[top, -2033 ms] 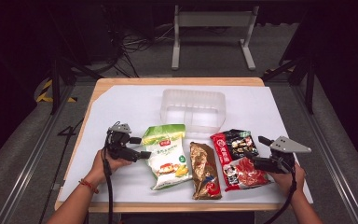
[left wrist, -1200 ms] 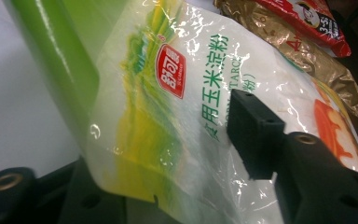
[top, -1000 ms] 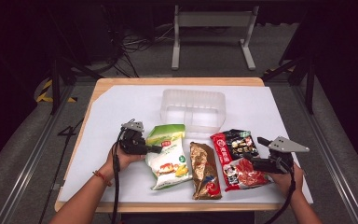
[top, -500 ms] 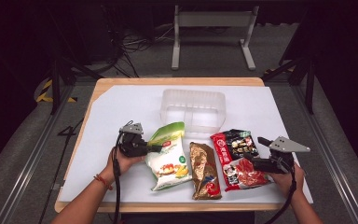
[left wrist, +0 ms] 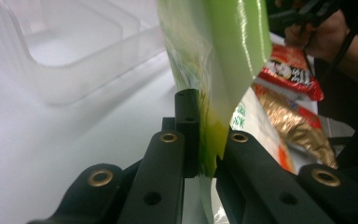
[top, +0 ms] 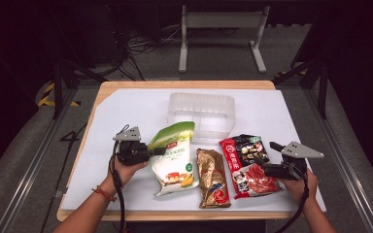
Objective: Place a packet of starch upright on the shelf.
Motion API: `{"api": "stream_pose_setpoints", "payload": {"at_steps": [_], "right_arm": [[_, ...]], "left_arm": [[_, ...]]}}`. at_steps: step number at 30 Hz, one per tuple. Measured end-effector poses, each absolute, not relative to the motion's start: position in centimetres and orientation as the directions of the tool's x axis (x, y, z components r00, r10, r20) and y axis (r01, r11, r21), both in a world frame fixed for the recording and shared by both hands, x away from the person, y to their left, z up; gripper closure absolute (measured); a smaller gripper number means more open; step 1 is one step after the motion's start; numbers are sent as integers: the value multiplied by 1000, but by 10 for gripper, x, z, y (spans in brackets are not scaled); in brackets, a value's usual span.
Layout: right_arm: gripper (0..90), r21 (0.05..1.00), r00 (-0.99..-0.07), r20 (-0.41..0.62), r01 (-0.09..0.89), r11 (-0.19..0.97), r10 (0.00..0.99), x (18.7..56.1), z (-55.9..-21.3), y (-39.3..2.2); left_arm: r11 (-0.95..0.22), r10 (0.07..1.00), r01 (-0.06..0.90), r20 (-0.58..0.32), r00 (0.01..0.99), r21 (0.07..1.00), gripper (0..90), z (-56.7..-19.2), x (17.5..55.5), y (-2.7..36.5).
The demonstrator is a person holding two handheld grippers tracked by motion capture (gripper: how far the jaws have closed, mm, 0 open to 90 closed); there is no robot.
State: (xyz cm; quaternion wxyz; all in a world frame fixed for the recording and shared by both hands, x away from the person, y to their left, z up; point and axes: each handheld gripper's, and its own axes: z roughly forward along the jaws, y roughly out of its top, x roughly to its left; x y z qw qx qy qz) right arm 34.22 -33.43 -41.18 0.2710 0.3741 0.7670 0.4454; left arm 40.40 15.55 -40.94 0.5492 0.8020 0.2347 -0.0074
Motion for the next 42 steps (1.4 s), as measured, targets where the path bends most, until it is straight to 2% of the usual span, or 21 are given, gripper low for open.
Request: {"api": "stream_pose_setpoints", "payload": {"at_steps": [23, 33, 42], "right_arm": [[195, 890, -549, -84, 334, 310, 831, 336, -412, -340], [193, 889, -548, -78, 340, 307, 833, 336, -413, -341], [191, 887, -538, -72, 351, 301, 840, 336, -414, -343]], "left_arm": [[-226, 358, 309, -217, 908, 924, 900, -380, 392, 155], [-181, 406, 287, -195, 893, 941, 900, -365, 395, 159], [-44, 452, 295, -245, 858, 954, 900, -344, 397, 172]]}}
